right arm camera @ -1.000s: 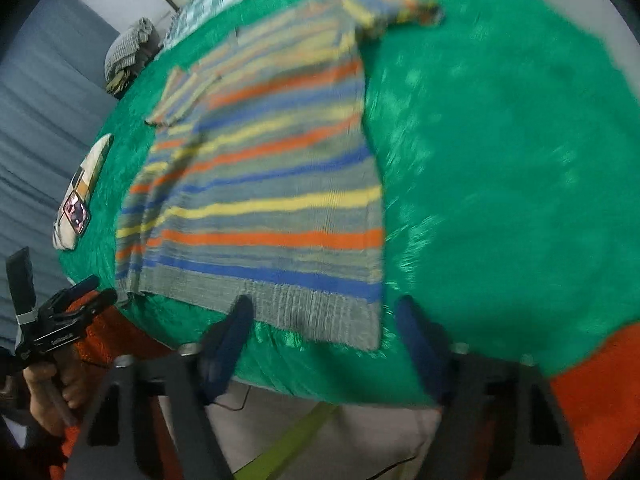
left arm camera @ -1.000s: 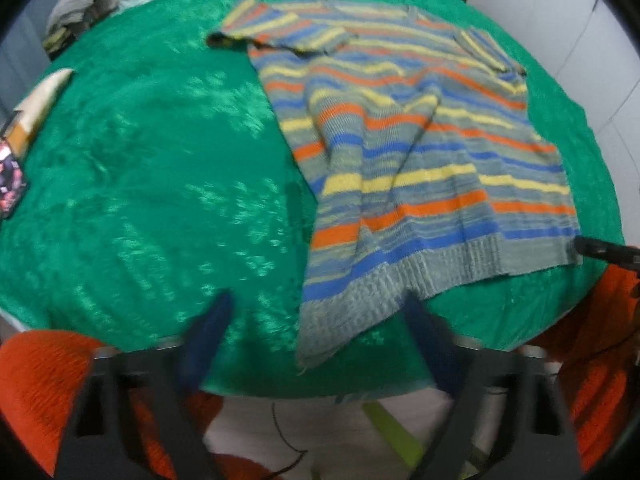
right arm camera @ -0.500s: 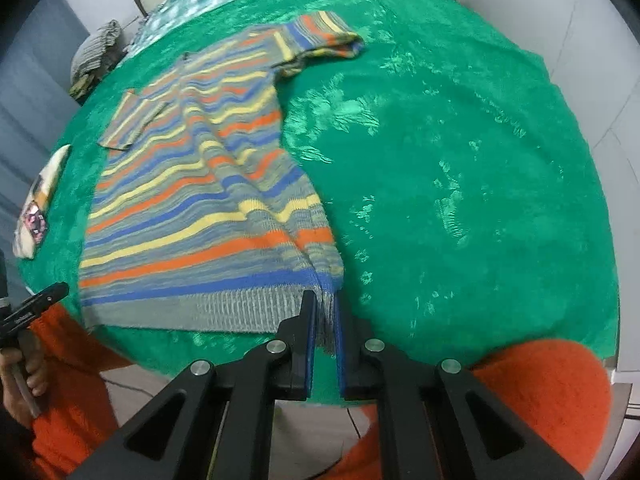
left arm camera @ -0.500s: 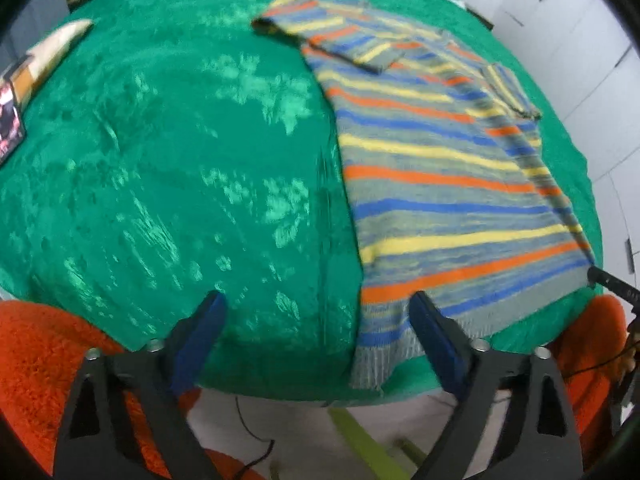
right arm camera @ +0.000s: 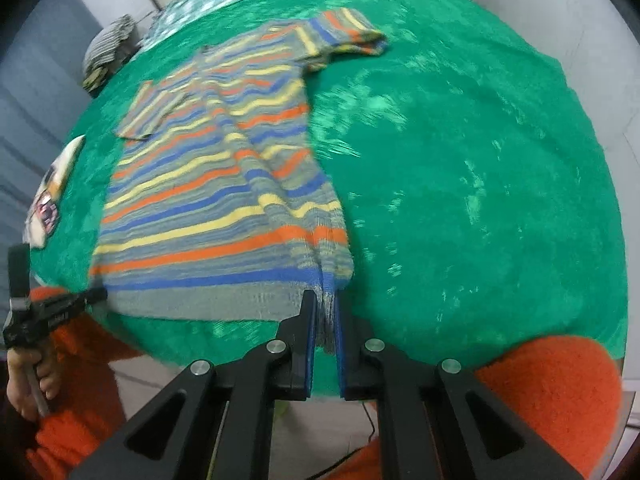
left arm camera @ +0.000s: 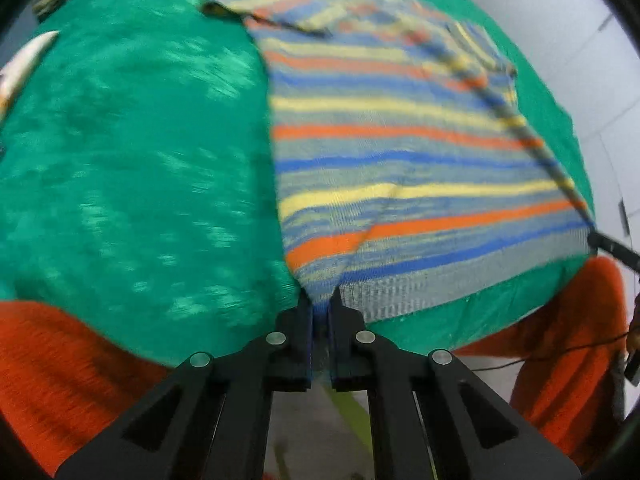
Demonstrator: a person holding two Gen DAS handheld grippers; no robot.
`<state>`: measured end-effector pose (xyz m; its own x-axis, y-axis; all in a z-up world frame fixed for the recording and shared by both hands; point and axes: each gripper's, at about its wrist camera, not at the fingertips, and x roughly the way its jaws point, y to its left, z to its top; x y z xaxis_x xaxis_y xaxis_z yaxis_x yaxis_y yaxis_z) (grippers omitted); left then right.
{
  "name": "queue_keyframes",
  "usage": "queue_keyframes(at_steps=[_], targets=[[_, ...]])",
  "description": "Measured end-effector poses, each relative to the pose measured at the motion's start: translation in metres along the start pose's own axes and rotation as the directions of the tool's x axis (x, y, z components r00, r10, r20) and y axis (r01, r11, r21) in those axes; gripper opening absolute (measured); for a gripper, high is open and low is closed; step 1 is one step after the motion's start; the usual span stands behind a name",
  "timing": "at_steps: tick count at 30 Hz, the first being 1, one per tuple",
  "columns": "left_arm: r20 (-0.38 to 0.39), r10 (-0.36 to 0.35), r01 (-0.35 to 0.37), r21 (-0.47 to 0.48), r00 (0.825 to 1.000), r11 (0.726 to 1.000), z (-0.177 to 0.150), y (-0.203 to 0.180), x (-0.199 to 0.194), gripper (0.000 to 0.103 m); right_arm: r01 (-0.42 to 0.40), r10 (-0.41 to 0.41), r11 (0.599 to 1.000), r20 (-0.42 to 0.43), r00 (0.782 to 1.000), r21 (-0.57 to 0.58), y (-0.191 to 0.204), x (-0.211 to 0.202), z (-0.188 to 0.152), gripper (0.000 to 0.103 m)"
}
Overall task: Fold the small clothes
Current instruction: 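Grasp the ribbed hem with both grippers and pull it taut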
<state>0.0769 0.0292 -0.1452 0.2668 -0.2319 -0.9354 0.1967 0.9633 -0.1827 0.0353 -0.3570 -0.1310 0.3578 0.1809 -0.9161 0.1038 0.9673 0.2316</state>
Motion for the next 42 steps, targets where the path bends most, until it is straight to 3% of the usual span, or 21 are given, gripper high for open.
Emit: queue_keyframes(at_steps=[3,5,9,12,21,42], targets=[[0.026,0.098,-0.099,0.026,0.995,0.995,-0.006,0.016,-0.024,0.004,-0.059,0.058,0.998,-0.021,0.998,-0.028,0.014,-0.017,-0.002,0.008],[-0.009,0.152,-0.151,0.04,0.988,0.988,-0.007,0.017,-0.019,0.004,-0.084,0.08,0.995,-0.071,0.994,-0.062,0.031,-0.011,-0.006,0.008],[-0.116,0.232,-0.227,0.055,0.966,0.972,-0.01,0.019,0.022,0.004,-0.042,0.018,0.992,-0.193,0.981,-0.121,0.049,0.035,-0.017,0.008],[-0.136,0.252,-0.247,0.054,0.958,0.968,-0.014,0.017,0.034,0.004,-0.003,-0.028,0.993,-0.264,0.964,-0.117,0.049,0.067,-0.027,0.008],[-0.155,0.269,-0.265,0.045,0.951,0.963,0.005,0.0,0.054,0.004,0.015,-0.04,0.996,-0.283,0.958,-0.091,0.047,0.078,-0.024,0.008],[-0.161,0.276,-0.271,0.05,0.948,0.961,0.0,-0.005,0.063,0.004,0.058,-0.089,0.99,-0.253,0.963,-0.128,0.069,0.086,-0.039,0.009]])
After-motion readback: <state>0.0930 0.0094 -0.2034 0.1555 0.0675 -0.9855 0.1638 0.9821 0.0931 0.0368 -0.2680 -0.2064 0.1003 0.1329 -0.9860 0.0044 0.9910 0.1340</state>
